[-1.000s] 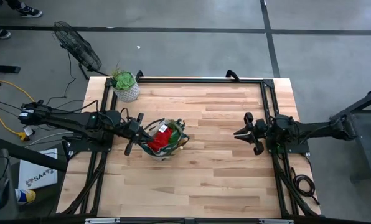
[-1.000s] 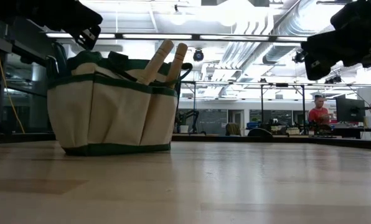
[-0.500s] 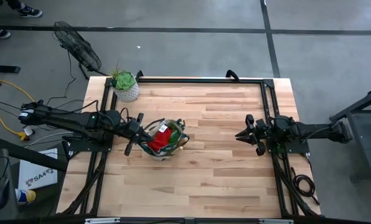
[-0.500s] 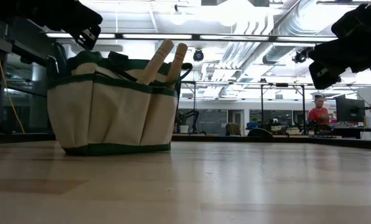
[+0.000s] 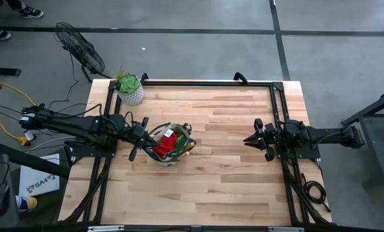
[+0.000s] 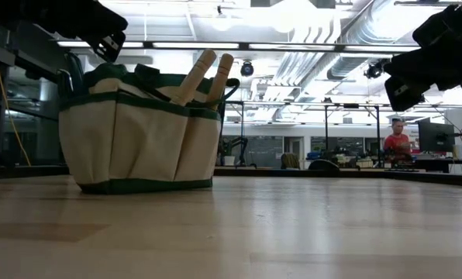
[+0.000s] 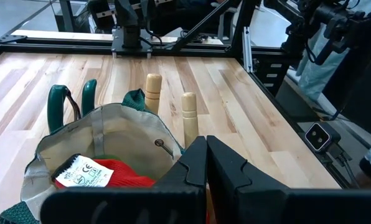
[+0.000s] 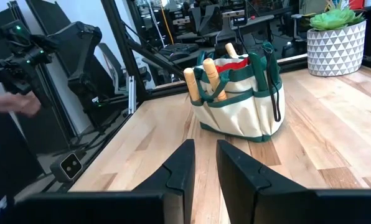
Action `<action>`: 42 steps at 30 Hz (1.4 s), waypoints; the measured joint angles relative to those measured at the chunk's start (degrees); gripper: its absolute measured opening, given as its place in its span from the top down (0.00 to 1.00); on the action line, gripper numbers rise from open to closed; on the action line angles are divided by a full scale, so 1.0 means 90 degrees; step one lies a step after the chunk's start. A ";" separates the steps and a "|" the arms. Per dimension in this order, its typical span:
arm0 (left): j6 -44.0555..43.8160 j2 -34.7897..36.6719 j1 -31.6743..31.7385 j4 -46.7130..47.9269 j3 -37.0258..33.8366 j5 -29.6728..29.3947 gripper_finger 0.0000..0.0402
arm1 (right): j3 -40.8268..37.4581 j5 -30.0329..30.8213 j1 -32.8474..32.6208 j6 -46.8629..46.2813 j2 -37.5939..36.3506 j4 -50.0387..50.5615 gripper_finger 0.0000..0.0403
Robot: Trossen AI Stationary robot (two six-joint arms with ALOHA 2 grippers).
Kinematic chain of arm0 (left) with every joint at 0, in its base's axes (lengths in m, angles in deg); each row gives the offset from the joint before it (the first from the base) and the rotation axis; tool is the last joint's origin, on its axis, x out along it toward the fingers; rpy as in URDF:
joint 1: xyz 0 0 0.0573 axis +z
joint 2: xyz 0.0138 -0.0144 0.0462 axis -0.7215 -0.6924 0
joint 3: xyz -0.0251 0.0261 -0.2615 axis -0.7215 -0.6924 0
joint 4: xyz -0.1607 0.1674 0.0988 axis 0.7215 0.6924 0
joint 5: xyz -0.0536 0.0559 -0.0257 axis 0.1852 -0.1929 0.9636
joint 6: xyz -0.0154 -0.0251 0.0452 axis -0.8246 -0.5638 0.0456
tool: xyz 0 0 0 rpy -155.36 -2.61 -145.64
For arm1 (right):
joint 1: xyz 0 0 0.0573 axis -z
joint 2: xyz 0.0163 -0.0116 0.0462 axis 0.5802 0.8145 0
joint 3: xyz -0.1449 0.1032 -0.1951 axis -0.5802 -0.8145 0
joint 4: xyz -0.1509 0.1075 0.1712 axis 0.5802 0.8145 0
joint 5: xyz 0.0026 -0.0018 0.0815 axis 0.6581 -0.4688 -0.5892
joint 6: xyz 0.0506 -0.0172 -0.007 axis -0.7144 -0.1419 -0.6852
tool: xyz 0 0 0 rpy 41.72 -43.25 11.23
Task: Pick & Place Garden tools in Gardening bag
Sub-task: Return to Home Position
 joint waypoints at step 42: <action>0.0001 0.4375 0.0005 0.2430 -0.0640 -0.0056 1.00 | -0.0002 0.0002 -0.0001 0.0002 0.0042 0.0002 0.86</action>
